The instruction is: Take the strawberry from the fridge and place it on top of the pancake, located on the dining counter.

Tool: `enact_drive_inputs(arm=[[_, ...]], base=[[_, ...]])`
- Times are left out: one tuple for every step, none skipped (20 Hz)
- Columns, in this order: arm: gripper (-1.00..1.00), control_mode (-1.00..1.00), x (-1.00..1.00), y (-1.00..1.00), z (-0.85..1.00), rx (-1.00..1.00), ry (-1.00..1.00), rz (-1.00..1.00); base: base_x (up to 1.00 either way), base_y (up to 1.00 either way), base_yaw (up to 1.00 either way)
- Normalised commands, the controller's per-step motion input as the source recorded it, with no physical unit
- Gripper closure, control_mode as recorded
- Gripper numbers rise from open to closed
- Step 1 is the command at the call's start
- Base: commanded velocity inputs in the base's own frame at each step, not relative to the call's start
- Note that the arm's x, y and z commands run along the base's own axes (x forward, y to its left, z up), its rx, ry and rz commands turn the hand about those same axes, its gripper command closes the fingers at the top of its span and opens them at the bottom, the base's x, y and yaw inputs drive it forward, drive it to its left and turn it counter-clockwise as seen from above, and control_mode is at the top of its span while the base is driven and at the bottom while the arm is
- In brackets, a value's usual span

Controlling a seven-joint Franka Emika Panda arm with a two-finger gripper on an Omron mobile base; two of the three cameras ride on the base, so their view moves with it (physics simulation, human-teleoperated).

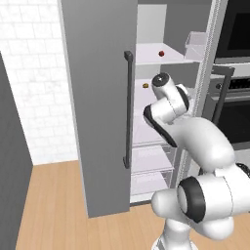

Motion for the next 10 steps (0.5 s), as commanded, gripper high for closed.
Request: enact_drive_inputs(arm=[[-1.00, -1.00, 1.00, 0.00, -0.17, -0.13, 0.11, -0.09], [-1.00, -1.00, 1.00, -0.01, -0.11, -0.11, 0.12, -0.10], [-1.00, -1.00, 1.00, -0.06, -0.04, -0.08, 0.11, -0.11], [-1.00, -1.00, 1.00, -0.24, -0.01, -0.07, 0.10, -0.10], [-1.00, -1.00, 0.85, -0.43, 0.00, -0.02, 0.07, -0.07], [-1.00, -1.00, 0.74, -0.61, 0.00, 0.00, 0.07, -0.07], [-1.00, -1.00, 0.71, -0.69, 0.00, 0.00, 0.09, -0.06], [-1.00, -1.00, 0.62, -0.84, 0.00, 0.00, 0.06, -0.05], [-1.00, -1.00, 0.54, -0.90, 0.00, 0.00, 0.06, -0.03], [-1.00, -1.00, 0.36, -1.00, 0.00, 0.00, 0.03, -0.01]], base=[[0.00, 0.00, 0.00], [0.00, 0.00, 0.00], [0.00, 0.00, 0.00], [0.00, 0.00, 0.00], [0.00, 0.00, 0.00], [0.00, 0.00, 0.00], [0.00, 0.00, 0.00], [0.00, 0.00, 0.00], [0.00, 0.00, 0.00], [0.00, 0.00, 0.00]])
